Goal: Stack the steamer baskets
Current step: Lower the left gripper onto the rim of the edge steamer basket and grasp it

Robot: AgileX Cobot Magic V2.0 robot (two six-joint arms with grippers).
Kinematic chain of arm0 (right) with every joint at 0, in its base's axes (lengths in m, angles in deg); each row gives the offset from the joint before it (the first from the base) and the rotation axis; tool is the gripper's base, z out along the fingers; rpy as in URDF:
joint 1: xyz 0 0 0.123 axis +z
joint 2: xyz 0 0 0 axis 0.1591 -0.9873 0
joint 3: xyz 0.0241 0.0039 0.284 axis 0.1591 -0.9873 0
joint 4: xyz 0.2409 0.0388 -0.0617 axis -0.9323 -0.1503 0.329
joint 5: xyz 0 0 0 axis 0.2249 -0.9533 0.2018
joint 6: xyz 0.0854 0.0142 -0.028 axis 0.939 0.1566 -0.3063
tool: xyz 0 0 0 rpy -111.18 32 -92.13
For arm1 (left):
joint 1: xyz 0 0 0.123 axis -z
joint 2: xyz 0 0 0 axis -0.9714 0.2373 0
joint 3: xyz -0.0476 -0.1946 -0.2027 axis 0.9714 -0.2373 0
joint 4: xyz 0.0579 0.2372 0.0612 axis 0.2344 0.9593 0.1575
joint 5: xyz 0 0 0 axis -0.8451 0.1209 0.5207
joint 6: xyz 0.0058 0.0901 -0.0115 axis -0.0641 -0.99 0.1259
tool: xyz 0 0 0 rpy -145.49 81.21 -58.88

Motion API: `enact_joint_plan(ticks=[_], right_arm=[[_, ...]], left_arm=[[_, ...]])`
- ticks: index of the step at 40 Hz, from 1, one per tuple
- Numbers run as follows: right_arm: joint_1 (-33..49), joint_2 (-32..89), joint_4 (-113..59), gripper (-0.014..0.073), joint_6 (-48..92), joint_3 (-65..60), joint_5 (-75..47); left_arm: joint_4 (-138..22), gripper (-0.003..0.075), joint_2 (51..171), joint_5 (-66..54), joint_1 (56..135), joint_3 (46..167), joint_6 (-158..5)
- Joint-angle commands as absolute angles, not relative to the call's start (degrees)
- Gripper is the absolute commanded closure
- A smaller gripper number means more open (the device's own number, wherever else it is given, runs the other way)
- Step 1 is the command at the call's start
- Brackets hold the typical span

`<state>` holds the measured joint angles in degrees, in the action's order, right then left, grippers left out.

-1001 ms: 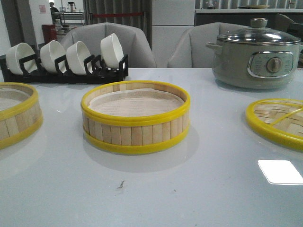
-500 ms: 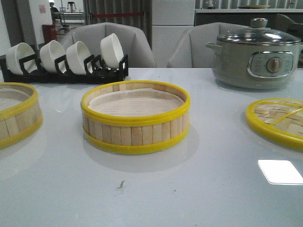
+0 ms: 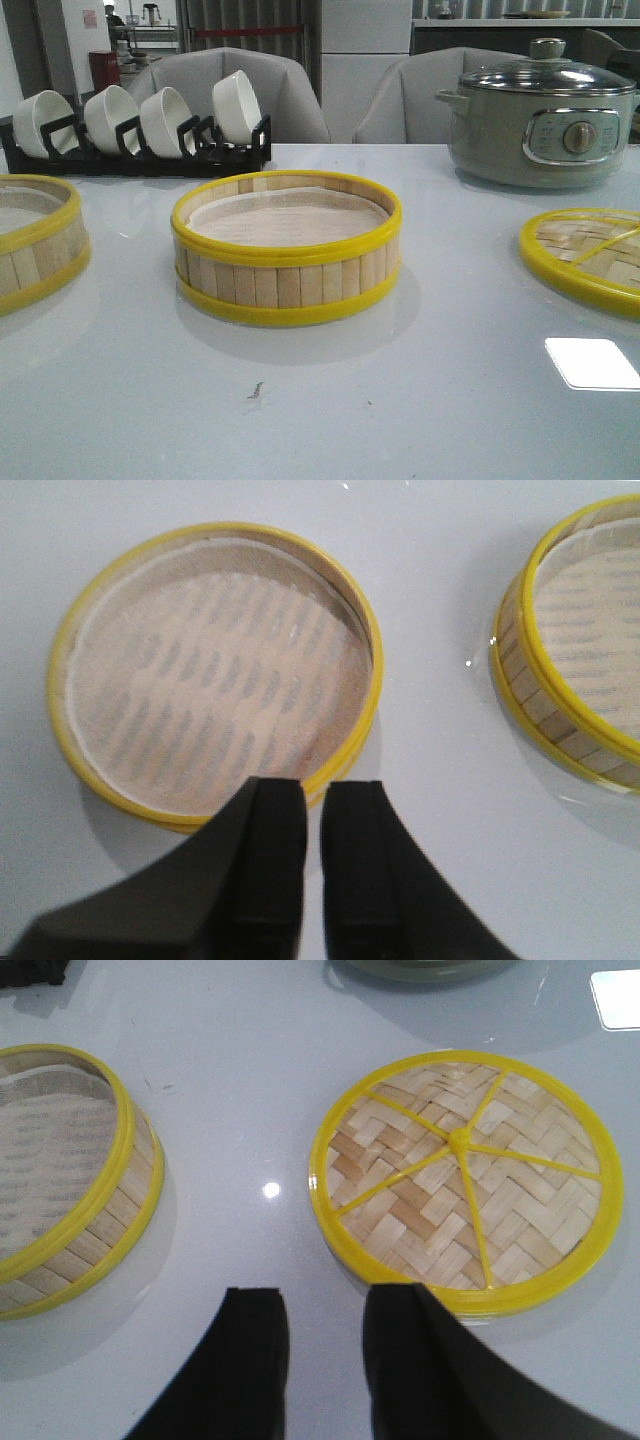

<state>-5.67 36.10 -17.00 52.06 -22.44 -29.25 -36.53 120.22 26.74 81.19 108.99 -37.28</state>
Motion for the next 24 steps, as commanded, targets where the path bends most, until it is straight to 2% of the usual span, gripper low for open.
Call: enact_joint_plan(ticks=[1,5,14,24], right_arm=[[-5.72,36.46,-16.22,0.0264,51.39,-20.14,-25.12],[-5.72,36.46,-16.22,0.0264,51.39,-20.14,-25.58],[-5.72,36.46,-16.22,0.0264,51.39,-20.14,-26.05],[-5.72,36.46,-16.22,0.0264,51.39,-20.14,-26.72]], left_arm=[[-41.95,0.0366,123.24,20.31,82.02,110.50,-38.54],[-42.19,0.0314,127.16,16.70,84.19,110.50,-38.84],[-41.29,0.0314,134.71,9.27,87.98,110.50,-39.06],[-39.54,0.0314,141.45,4.70,87.98,110.73,-39.06]])
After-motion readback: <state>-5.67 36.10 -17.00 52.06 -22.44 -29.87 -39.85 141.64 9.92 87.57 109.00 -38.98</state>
